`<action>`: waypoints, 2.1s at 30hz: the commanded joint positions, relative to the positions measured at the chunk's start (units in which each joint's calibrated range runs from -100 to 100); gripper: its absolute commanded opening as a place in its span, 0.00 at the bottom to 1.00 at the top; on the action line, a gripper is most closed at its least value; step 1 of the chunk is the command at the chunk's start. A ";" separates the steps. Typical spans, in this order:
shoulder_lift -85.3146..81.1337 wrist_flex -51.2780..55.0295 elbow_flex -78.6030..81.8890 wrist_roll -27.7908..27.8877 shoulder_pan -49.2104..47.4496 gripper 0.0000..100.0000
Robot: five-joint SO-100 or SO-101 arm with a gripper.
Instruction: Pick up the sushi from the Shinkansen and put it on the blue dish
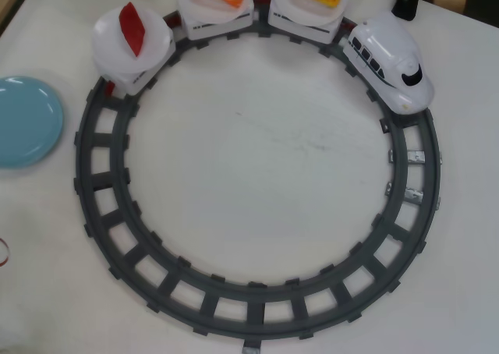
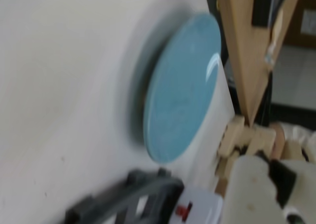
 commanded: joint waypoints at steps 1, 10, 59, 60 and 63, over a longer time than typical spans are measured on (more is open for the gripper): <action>0.86 0.19 -5.47 -0.23 3.74 0.03; 20.11 0.19 -20.35 -2.06 10.25 0.03; 48.89 29.07 -62.64 -1.86 53.74 0.03; 48.89 29.07 -62.64 -1.86 53.74 0.03; 48.89 28.81 -62.55 -1.86 53.74 0.03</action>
